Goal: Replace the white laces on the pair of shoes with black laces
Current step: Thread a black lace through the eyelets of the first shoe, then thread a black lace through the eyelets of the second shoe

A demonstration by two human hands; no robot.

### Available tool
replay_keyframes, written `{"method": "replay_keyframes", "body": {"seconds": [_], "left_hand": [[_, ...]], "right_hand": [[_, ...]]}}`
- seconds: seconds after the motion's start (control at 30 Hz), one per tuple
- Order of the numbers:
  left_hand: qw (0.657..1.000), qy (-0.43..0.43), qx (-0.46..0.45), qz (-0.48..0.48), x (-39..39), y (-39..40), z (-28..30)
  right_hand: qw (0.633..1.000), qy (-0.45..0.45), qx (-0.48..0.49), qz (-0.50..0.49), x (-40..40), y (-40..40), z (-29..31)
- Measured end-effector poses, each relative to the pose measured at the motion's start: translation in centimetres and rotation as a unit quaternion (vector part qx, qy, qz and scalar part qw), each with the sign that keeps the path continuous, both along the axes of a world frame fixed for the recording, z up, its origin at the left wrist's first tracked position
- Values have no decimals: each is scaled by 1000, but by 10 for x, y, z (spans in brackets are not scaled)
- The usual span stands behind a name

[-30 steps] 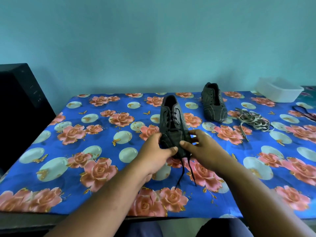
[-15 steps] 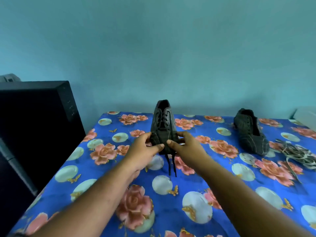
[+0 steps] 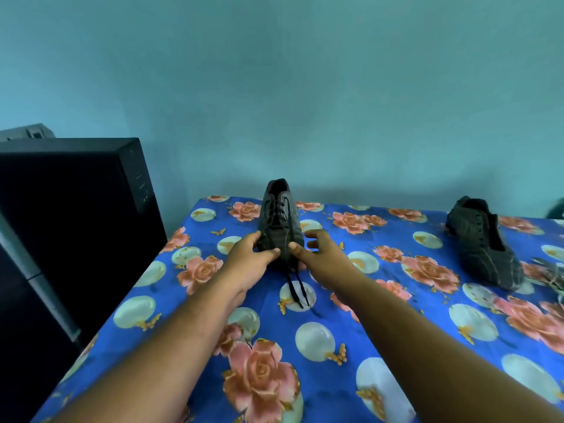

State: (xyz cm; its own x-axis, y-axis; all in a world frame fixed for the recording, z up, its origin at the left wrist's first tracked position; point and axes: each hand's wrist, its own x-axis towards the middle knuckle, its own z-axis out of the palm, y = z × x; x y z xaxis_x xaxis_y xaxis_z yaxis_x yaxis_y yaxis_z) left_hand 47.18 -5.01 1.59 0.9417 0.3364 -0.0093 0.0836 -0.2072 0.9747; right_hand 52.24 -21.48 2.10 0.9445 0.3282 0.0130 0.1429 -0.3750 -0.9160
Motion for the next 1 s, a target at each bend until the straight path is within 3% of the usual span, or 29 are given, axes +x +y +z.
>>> {"method": "replay_keyframes", "body": {"seconds": [0.13,0.27,0.43,0.57,0.77,1.0], "left_hand": [[989,-87,108,50,1,-38,17],[984,-97,138,-53,6,-108,31],[981,-44,106,-154,23,-199,29],[981,11,8,-192,45,-260,21],[974,22,47,-223,74,-326,12],[977,8,27,-209,85,-348,4]], "right_hand": [[999,-37,-34,-3,-9,-50,13],[990,-93,-89,-53,-11,-130,18],[975,-120,-107,-150,-5,-229,18],[950,-105,-124,-268,7,-290,4],[957,33,5,-288,22,-323,2],[965,19,68,-254,25,-318,-2]]}}
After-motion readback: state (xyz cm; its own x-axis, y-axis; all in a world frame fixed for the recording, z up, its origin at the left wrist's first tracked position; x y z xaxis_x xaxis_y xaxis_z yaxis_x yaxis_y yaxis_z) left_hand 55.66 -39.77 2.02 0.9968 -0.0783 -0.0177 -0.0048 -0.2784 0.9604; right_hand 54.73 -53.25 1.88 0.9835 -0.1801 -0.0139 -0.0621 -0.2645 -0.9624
